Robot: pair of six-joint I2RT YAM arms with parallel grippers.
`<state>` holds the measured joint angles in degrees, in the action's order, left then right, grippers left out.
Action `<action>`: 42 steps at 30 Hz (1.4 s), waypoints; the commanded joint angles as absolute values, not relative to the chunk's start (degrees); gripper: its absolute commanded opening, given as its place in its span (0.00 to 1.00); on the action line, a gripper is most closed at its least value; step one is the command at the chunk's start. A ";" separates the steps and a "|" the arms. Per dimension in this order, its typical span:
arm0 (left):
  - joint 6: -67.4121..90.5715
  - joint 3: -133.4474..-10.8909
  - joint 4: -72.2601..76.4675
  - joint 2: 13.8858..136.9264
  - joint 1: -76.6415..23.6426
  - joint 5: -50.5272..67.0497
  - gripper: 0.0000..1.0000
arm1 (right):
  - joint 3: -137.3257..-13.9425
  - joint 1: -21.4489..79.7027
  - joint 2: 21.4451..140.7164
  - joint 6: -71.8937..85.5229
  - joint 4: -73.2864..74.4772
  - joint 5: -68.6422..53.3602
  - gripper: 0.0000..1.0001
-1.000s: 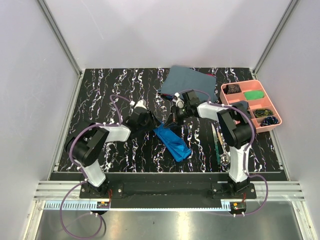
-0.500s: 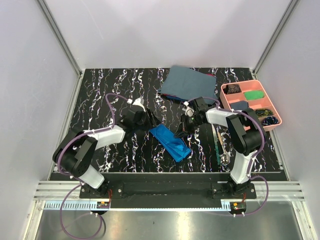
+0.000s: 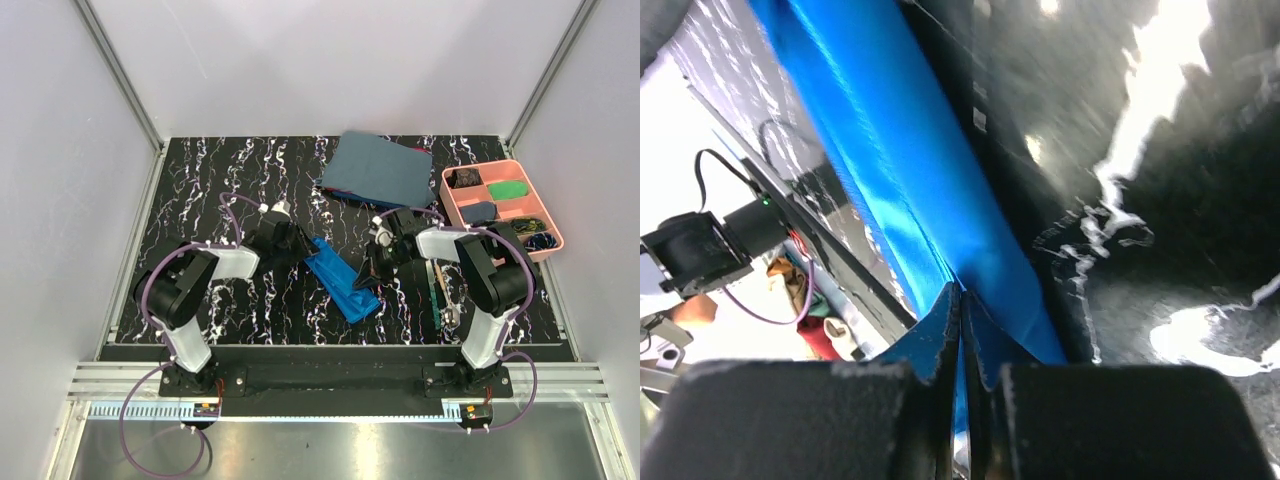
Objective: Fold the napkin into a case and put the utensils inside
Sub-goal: Stuff the top corner of the smaller-rectangle-folded napkin at the center of the board, then smooth out the smaller rectangle-folded napkin at the center of the board.
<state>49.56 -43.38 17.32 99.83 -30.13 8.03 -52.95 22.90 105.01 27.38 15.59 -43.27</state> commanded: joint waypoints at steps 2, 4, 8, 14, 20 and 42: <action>50.89 -41.75 18.19 100.47 -29.97 6.68 0.29 | -48.17 23.03 102.31 29.00 10.99 -45.18 0.06; 50.45 -40.61 18.90 99.58 -29.97 6.59 0.28 | -46.58 23.03 101.17 28.57 10.46 -44.39 0.07; 47.12 -41.92 16.27 97.30 -31.02 7.29 0.34 | -48.77 23.03 99.50 26.20 14.40 -42.28 0.09; 43.86 -42.54 9.50 88.96 -31.64 6.16 0.50 | -56.77 23.99 95.02 18.47 28.99 -30.51 0.27; 43.68 -43.42 2.64 84.90 -31.03 7.73 0.52 | -63.45 31.63 93.95 13.89 36.82 -18.30 0.49; 59.32 -28.57 24.25 87.89 -37.00 16.79 0.30 | -71.46 45.09 103.89 5.10 43.42 -5.19 0.54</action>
